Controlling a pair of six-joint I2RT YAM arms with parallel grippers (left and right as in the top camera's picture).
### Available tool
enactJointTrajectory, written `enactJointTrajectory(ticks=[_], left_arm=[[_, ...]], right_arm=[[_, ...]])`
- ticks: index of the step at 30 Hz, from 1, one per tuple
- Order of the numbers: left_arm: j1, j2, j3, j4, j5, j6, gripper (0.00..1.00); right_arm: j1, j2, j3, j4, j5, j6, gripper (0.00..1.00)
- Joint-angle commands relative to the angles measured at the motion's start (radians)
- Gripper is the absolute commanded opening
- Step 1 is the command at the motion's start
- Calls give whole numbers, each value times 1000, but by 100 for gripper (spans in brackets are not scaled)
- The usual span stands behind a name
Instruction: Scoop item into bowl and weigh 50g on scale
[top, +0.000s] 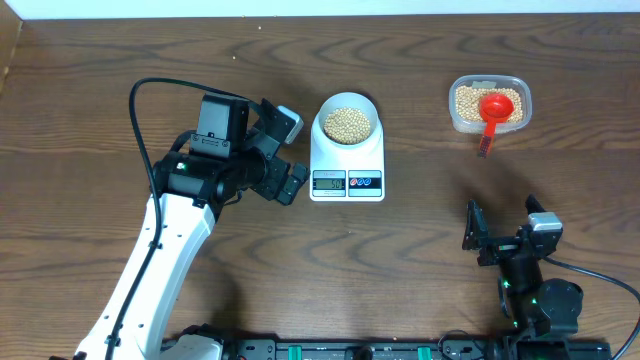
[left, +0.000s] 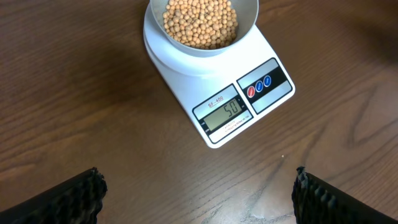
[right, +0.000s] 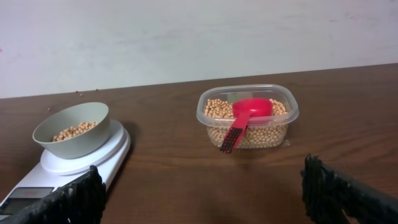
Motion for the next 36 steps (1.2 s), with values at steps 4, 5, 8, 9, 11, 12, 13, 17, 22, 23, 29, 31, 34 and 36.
enactJointTrajectory(ticks=[4, 5, 8, 9, 11, 12, 13, 17, 22, 23, 29, 31, 34, 36], left_arm=[[3, 7, 13, -2, 13, 16, 98], [3, 7, 13, -2, 13, 16, 98], [3, 7, 13, -2, 13, 17, 98], [3, 7, 13, -2, 13, 16, 98], [3, 7, 13, -2, 13, 16, 98], [3, 7, 13, -1, 13, 16, 98], [3, 7, 13, -2, 13, 16, 98], [3, 7, 13, -2, 13, 16, 98], [3, 7, 13, -15, 12, 16, 98], [3, 7, 13, -19, 12, 17, 98], [3, -23, 13, -62, -24, 21, 98], [5, -61, 11, -68, -49, 21, 98], [39, -148, -8, -60, -52, 21, 98], [76, -214, -31, -60, -51, 20, 98]], right_arm=[[7, -9, -4, -2, 2, -14, 99], [7, -9, -4, -2, 2, -14, 99], [7, -9, -4, -2, 2, -14, 99], [7, -9, -4, -2, 2, -14, 99], [7, -9, -4, -2, 2, -14, 99], [7, -9, -4, -2, 2, -14, 99], [7, -9, -4, -2, 2, -14, 99], [7, -9, -4, -2, 2, -14, 99], [7, -9, -4, -2, 2, -14, 99], [7, -9, -4, -2, 1, -14, 99], [7, -9, -4, -2, 2, -14, 99], [7, -9, -4, -2, 2, -14, 99], [7, -9, -4, -2, 2, -14, 99], [7, -9, -4, -2, 2, -14, 99]])
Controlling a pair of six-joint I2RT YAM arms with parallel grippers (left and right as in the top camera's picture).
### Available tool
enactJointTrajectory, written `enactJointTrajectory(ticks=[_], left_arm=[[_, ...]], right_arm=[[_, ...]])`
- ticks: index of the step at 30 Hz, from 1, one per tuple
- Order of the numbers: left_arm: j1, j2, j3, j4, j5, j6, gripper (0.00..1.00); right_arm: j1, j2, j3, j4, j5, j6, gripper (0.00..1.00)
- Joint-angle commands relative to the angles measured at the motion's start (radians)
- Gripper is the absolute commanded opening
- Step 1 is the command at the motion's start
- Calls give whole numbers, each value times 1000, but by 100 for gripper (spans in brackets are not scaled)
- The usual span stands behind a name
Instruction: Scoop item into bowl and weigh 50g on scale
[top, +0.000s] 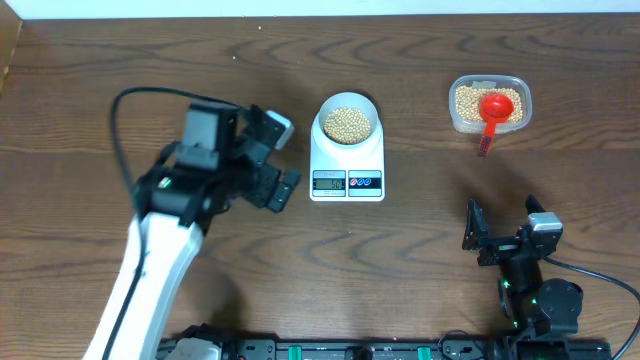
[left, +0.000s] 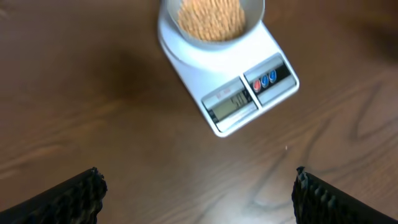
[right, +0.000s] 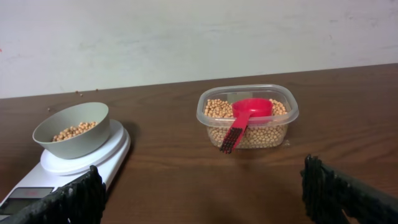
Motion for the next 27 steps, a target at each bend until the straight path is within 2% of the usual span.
enactJointTrajectory(ticks=[1, 7, 16, 19, 27], left_arm=[[68, -137, -39, 0, -14, 16, 98], [173, -337, -153, 52, -6, -18, 98], [286, -655, -489, 376, -7, -104, 98], [293, -752, -612, 497, -8, -177, 98], [293, -986, -939, 848, -45, -225, 98]], right_arm=[[7, -9, -4, -2, 2, -14, 99], [7, -9, -4, -2, 2, -14, 99], [7, -9, -4, -2, 2, -14, 99], [7, -9, -4, -2, 2, -14, 99], [7, -9, -4, -2, 2, -14, 99]])
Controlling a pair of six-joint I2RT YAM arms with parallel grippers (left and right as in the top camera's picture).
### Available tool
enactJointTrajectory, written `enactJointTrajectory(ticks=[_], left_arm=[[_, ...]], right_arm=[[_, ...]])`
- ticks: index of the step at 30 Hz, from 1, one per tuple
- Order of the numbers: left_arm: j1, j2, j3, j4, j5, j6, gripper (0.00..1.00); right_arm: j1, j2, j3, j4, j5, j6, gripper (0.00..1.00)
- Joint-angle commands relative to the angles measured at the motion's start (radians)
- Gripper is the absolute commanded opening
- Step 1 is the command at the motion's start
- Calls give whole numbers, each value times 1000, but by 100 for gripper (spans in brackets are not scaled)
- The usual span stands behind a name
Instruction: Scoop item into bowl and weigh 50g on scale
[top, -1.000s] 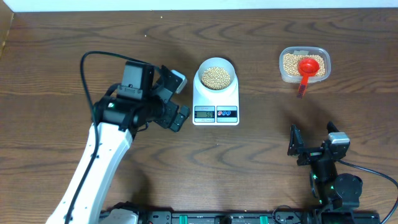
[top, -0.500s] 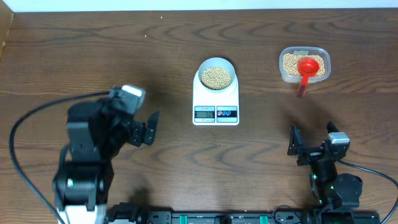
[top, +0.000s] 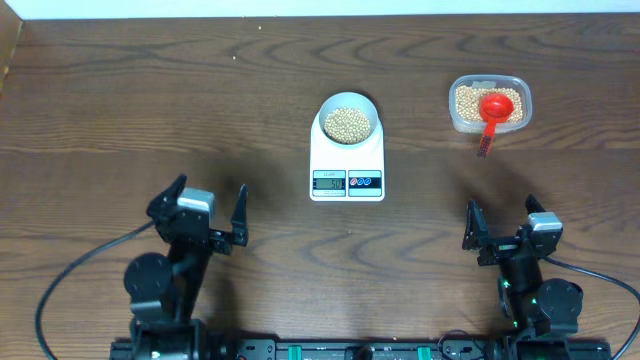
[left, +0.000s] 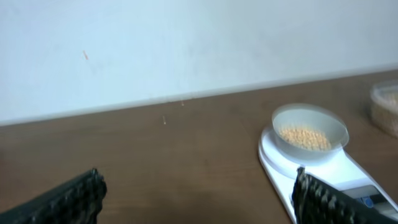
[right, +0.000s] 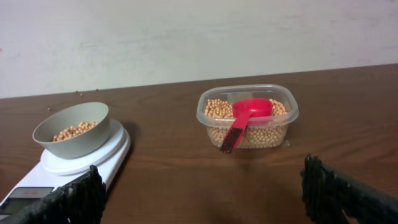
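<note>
A grey bowl (top: 348, 121) of tan beans sits on the white scale (top: 347, 158) at the table's middle; the bowl (right: 71, 129) and scale (right: 81, 163) also show in the right wrist view. A clear tub (top: 489, 104) of beans at the back right holds the red scoop (top: 493, 112), its handle hanging over the rim. My left gripper (top: 203, 207) is open at the front left, empty, well back from the scale (left: 323, 174). My right gripper (top: 500, 222) is open at the front right, empty.
A pale wall (right: 199, 37) rises behind the table's far edge. Bare brown tabletop (top: 120, 110) lies on both sides of the scale and between the grippers.
My left arm has drawn back from beside the scale to the front left of the table, its camera now facing the far wall. The right arm, bowl, tub and scoop have not moved.
My left gripper stood open just left of the scale, looking down on its display and the filled bowl. Then it was a little further left and higher. Now it rests folded at the front left. The right gripper stayed open at the front right throughout.
</note>
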Motion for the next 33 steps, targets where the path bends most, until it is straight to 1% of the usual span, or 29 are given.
enactJointTrajectory(ticks=[1, 5, 9, 13, 15, 18, 21, 33], left_arm=[[5, -95, -120, 87, -44, -56, 98], [5, -185, -216, 130, -66, -55, 98], [-4, -229, -256, 130, -111, -54, 98], [-5, -269, -294, 128, -111, -32, 98], [-4, -285, -293, 80, -111, -23, 98], [-4, -301, -293, 32, -111, 21, 98], [-4, -314, -293, -37, -114, 20, 98], [-4, -315, -293, -36, -114, 20, 98]], right_arm=[[7, -9, -3, -2, 2, -14, 99], [7, -9, -3, -2, 2, -14, 99], [7, -9, -3, -2, 2, -14, 99], [7, -9, -3, -2, 2, -14, 99], [7, -9, -3, -2, 2, -14, 99], [7, -9, -3, -2, 2, -14, 99], [7, -9, -3, -2, 2, -14, 99], [7, -9, -3, -2, 2, -14, 99]])
